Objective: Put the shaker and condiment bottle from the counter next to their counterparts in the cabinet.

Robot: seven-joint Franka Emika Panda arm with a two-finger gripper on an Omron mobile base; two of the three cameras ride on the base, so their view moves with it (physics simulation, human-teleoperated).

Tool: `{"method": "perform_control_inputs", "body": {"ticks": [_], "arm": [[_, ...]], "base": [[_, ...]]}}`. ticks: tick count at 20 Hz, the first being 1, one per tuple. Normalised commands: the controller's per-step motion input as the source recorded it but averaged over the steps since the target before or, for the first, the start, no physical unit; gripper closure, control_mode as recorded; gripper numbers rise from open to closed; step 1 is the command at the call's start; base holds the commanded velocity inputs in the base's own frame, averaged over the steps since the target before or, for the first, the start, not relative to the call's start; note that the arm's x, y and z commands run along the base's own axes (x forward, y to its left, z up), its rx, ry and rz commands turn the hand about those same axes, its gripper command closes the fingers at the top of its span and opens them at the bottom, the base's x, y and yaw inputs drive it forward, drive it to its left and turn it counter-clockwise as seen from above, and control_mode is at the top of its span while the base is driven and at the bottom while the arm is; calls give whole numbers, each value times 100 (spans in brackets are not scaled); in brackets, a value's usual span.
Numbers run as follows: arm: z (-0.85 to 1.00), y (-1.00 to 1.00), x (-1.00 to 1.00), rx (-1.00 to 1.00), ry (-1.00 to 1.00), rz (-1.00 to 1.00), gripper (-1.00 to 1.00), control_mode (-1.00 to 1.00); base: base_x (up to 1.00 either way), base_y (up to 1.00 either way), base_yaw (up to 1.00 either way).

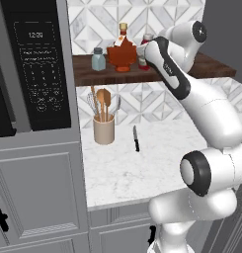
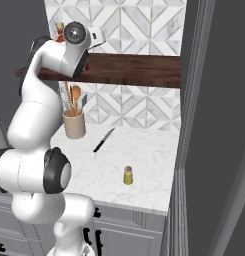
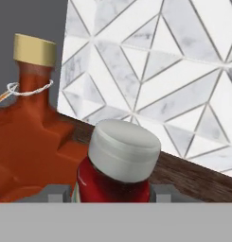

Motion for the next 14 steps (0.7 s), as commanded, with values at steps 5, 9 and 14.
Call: {"method": "perform_control_inputs", "body": {"ticks": [5, 9, 14], "arm": [[-1, 0, 24, 0, 0, 0, 100, -100], [-17, 0, 20, 0, 0, 0, 100, -100], [-20, 1, 0, 0, 0, 0, 100, -100]], "base": [[0, 0, 0], [0, 0, 0], [0, 0, 0]]}}
